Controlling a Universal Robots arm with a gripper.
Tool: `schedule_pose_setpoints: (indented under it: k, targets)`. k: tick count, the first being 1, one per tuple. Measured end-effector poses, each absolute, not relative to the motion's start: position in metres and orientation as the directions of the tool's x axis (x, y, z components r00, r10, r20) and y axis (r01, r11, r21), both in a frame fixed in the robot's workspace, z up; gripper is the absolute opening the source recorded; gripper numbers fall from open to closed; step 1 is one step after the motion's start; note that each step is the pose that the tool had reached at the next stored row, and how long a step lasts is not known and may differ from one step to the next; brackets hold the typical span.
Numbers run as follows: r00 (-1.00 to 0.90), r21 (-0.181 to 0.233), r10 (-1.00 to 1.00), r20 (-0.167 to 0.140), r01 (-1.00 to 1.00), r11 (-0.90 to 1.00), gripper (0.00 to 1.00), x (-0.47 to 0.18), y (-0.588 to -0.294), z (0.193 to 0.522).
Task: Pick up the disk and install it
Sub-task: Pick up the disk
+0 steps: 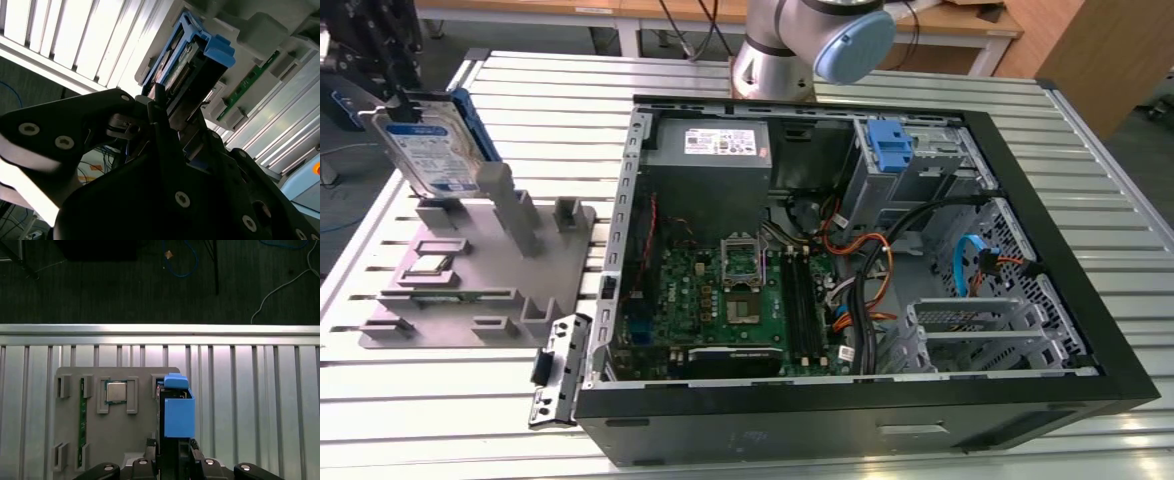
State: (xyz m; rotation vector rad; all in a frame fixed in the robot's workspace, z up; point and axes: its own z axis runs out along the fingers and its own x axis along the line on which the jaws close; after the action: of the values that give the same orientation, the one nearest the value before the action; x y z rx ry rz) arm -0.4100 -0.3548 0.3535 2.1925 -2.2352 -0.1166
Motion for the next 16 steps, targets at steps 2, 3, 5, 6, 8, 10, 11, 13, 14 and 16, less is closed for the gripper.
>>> schedule_pose_setpoints:
  k: [2, 3, 5, 6, 8, 10, 11, 13, 14, 16]
  targets:
    - [-0.021, 0.059, -0.999, -0.046, -0.998, 0.018, 0.35, -0.41, -0.355, 0.354]
    - [-0.021, 0.059, -0.999, -0.046, -0.998, 0.018, 0.35, -0.41, -0.355, 0.354]
    - [-0.021, 0.059, -0.999, -0.046, -0.998, 0.018, 0.35, -0.41, -0.355, 0.354]
    - [-0.021, 0.059, -0.999, -0.046, -0.998, 0.018, 0.35, -0.41, -0.355, 0.356]
    - [-0.021, 0.059, -0.999, -0.046, -0.998, 0.018, 0.35, -0.41, -0.355, 0.361]
    - [-0.021, 0.059, -0.999, -0.046, -0.998, 0.018, 0.35, -0.41, -0.355, 0.368]
    - [-0.021, 0.059, -0.999, -0.046, -0.998, 0.018, 0.35, -0.41, -0.355, 0.372]
    - [-0.021, 0.059, -0.999, -0.046, -0.998, 0.018, 0.35, -0.41, -0.355, 0.38]
    - [-0.021, 0.059, -0.999, -0.046, -0.998, 0.018, 0.35, -0.41, -0.355, 0.383]
    - [-0.021, 0.059, -0.999, -0.046, -0.998, 0.018, 0.35, -0.41, -0.355, 0.388]
